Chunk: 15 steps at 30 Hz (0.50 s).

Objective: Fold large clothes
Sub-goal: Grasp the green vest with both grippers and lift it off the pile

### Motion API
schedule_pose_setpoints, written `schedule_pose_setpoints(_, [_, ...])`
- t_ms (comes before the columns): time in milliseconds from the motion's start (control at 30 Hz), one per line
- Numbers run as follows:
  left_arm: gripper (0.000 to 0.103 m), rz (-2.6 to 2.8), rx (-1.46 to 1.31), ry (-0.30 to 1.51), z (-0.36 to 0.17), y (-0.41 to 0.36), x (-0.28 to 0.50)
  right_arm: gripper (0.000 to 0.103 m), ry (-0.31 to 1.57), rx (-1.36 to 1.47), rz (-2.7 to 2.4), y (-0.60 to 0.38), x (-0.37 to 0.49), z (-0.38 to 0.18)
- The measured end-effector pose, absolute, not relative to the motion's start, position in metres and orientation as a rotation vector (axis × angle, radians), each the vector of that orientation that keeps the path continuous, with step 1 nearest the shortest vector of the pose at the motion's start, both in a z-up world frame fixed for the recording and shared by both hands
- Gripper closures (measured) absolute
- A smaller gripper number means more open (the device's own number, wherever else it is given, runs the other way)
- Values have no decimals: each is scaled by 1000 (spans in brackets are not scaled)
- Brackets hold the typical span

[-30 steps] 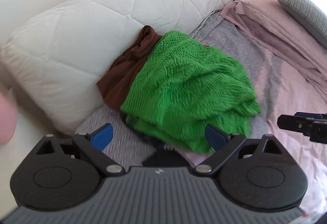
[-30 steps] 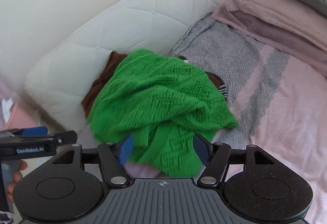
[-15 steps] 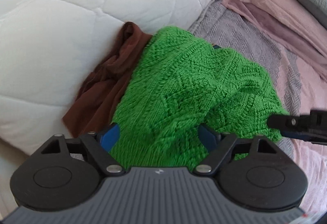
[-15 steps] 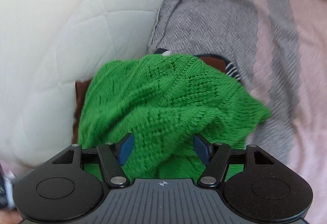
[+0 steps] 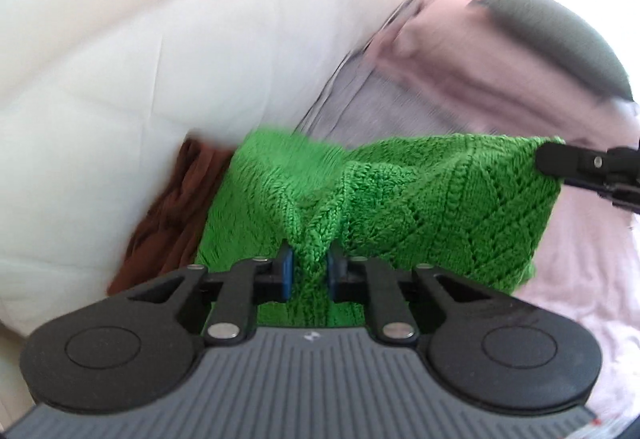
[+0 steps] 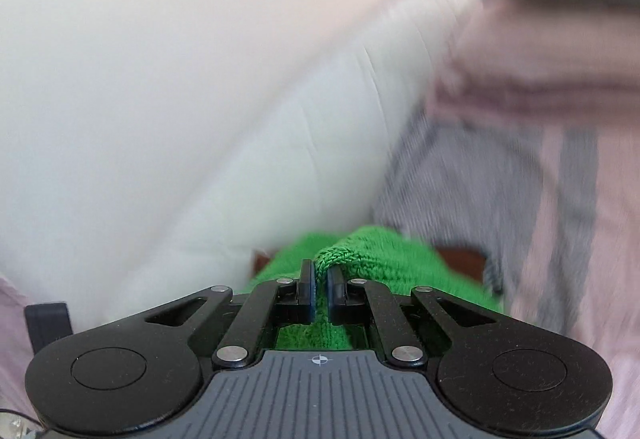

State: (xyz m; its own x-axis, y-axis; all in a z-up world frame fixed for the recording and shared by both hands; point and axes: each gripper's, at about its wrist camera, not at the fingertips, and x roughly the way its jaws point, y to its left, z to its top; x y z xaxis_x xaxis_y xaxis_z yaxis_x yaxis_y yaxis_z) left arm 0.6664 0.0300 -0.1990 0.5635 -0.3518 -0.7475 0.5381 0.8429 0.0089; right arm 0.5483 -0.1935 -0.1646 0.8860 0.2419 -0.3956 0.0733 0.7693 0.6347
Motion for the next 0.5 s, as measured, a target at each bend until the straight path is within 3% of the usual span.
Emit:
schedule_pose_setpoints(300, [92, -786, 198, 554, -74, -21, 544, 102, 187, 684, -14, -245, 379, -58])
schedule_pose_setpoints(500, [92, -1028, 143, 494, -17, -75, 428, 102, 24, 625, -166, -284, 232, 3])
